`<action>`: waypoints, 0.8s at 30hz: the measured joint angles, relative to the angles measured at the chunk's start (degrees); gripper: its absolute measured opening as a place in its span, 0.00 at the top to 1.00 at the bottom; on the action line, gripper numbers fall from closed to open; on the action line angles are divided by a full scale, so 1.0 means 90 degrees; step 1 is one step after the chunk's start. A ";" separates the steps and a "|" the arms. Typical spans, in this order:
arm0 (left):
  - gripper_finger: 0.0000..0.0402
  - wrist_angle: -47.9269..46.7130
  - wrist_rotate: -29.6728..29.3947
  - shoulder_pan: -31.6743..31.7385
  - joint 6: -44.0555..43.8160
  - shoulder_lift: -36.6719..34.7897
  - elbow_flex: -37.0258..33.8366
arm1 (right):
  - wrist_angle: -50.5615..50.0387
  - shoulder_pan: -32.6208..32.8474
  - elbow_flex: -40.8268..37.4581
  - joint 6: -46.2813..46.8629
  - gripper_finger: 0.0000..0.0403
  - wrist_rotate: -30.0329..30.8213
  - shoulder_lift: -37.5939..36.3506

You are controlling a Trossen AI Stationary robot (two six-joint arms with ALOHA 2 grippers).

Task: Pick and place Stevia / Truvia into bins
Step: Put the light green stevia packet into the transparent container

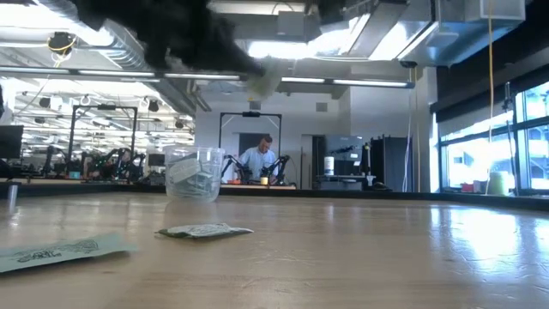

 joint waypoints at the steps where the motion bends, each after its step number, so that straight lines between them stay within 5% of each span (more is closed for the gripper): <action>1: 1.00 -0.0271 -0.0625 -0.0007 -0.0070 -0.0078 -0.0002 | -0.0164 0.0002 -0.0002 0.0115 0.62 -0.0006 -0.0017; 5: 1.00 -0.1033 -0.2884 0.0007 -0.0133 -0.0309 -0.0001 | -0.0711 -0.0003 -0.0008 0.0394 0.61 0.0000 0.0047; 8: 0.99 -0.1699 -0.3739 0.0120 -0.0022 -0.0322 0.0000 | -0.0913 -0.0005 -0.0012 0.0403 0.61 0.0014 0.0202; 17: 1.00 -0.3407 -0.3358 0.0684 -0.0858 -0.0091 -0.0005 | -0.0852 -0.0002 -0.0012 0.0396 0.61 0.0012 0.0427; 24: 0.97 -0.3539 -0.3279 0.0837 -0.0889 -0.0084 -0.0005 | -0.0898 -0.0002 -0.0012 0.0393 0.61 0.0005 0.0438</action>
